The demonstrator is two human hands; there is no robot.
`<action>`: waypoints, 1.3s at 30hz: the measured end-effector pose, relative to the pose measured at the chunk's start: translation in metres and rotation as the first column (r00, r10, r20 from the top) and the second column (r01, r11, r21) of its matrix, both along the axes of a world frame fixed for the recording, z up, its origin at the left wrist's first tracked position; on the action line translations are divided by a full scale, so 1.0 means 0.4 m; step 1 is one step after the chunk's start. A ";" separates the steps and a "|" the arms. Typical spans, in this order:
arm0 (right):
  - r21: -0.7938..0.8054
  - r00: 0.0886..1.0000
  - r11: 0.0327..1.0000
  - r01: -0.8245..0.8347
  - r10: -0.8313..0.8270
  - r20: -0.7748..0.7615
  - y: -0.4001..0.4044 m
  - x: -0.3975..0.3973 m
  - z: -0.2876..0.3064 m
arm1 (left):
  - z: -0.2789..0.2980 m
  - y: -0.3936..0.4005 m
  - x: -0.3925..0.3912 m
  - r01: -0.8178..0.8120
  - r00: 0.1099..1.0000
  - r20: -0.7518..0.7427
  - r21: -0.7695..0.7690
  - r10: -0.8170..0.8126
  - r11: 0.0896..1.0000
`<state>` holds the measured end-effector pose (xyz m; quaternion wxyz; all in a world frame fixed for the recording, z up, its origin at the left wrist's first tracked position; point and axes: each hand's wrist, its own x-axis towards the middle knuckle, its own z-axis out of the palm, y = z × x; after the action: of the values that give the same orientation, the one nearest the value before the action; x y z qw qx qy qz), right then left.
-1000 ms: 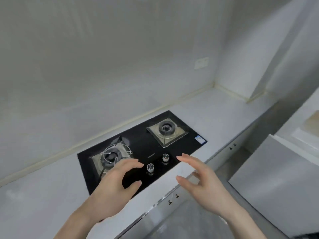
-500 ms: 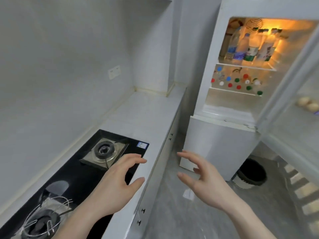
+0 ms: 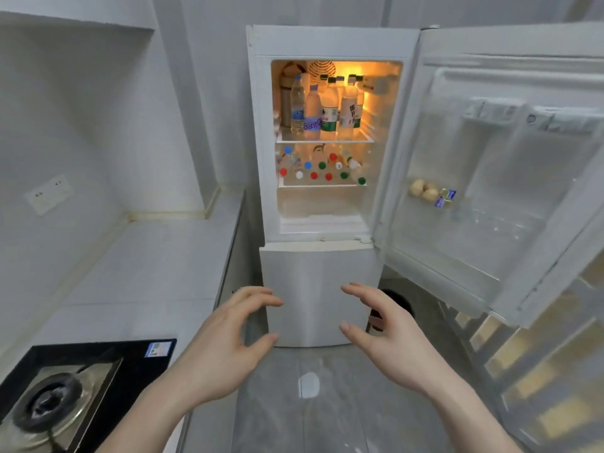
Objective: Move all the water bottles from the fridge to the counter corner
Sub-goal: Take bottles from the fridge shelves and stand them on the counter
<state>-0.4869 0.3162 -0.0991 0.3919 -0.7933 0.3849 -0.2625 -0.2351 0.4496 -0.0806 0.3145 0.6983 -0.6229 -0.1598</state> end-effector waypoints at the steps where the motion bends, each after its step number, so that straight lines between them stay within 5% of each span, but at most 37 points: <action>1: -0.002 1.000 1.000 0.012 -0.012 0.005 -0.031 -0.009 0.001 | 0.004 -0.037 -0.007 0.014 1.000 0.006 -0.007 -0.014 1.000; 21: -0.154 0.994 0.983 0.100 -0.093 0.052 -0.693 -0.129 0.094 | 0.084 -0.716 -0.104 0.090 0.994 0.075 -0.086 -0.084 0.992; 39: -0.172 0.981 0.968 0.185 -0.171 0.090 -1.092 0.214 0.174 | 0.159 -1.214 0.350 0.152 0.983 0.121 -0.138 -0.136 0.979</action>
<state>-0.4014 -0.1205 -0.0297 0.3077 -0.7772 0.4146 -0.3596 -0.0949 -0.0360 -0.0172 0.3174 0.6342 -0.6983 -0.0970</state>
